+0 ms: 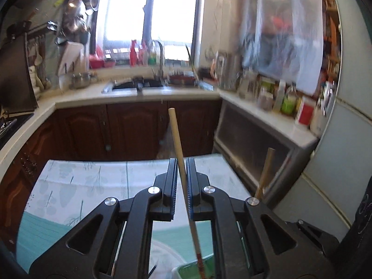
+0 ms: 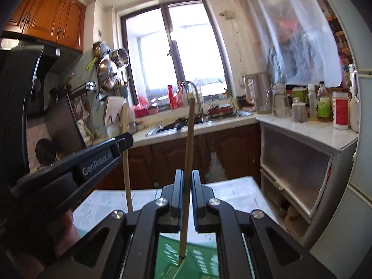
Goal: Organize utensils
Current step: 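Lift the held chopsticks with both tools and carry them over the green holder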
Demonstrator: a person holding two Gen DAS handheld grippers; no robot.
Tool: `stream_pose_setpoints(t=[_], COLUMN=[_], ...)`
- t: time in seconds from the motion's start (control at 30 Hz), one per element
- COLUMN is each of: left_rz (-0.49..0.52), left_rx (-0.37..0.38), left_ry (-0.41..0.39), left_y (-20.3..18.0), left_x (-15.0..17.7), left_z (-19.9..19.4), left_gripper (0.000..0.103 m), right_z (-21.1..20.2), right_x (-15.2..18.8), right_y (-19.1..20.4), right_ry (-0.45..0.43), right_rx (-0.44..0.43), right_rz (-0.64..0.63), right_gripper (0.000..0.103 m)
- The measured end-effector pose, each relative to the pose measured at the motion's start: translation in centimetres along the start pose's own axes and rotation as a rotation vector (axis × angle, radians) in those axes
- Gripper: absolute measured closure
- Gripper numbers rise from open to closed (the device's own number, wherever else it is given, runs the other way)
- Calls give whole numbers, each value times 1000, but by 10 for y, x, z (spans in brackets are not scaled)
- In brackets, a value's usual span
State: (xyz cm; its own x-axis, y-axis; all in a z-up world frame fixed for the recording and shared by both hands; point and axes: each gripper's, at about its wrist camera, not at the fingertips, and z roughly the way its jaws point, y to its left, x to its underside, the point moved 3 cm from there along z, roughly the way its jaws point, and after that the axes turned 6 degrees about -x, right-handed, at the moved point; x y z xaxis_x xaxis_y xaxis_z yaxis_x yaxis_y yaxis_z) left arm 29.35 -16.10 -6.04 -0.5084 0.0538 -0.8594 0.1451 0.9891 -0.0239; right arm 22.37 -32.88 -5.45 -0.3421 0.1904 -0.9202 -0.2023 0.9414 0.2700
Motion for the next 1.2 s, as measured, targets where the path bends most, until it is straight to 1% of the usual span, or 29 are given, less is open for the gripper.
stream_pose_setpoints(t=[0.07,0.13,0.17,0.2,0.27,0.33,0.4,0.43,0.53,0.6,0.7,0.73,0.83,0.97,1.13,1.2], left_rz=[13,10,6,7,21,17,16,17,11,18,22,23,8,-21,-57,-65], left_rx=[11,37,36,35,28,32,19,13,1,-24,-45,-44,-27,10,60,71], left_ry=[93,196,231,239,220,183,120,84,-19,-80,-155,-169,-198,-227,-207,-182], left_y=[3,6,7,8,9,13,17,16,17,18,19,18,19,24,27,29], left_x=[2,6,10,11,13,14,12,8,-1,-7,-17,-20,-26,-22,-3,6], left_z=[10,19,24,24,20,11,-3,-17,-42,-56,-76,-81,-91,-98,-84,-76], left_gripper=[96,96,96,96,96,96,96,96,96,98,98,98,99,99,99,99], right_z=[3,6,7,8,11,10,6,3,-7,-14,-19,-19,-19,-18,-18,-18], right_x=[7,12,14,16,20,24,26,25,20,16,12,11,10,9,11,12], right_y=[3,7,8,8,8,8,9,10,12,12,12,12,12,12,15,16], right_ry=[54,112,142,173,227,245,250,250,223,191,165,160,150,145,135,133], right_rx=[-18,-41,-48,-51,-68,-76,-80,-81,-88,-79,-66,-64,-56,-52,-49,-48], right_rz=[-6,-4,4,12,34,42,32,26,13,4,11,14,17,23,8,-2], right_gripper=[97,96,96,96,96,96,96,96,97,97,97,97,97,97,97,97])
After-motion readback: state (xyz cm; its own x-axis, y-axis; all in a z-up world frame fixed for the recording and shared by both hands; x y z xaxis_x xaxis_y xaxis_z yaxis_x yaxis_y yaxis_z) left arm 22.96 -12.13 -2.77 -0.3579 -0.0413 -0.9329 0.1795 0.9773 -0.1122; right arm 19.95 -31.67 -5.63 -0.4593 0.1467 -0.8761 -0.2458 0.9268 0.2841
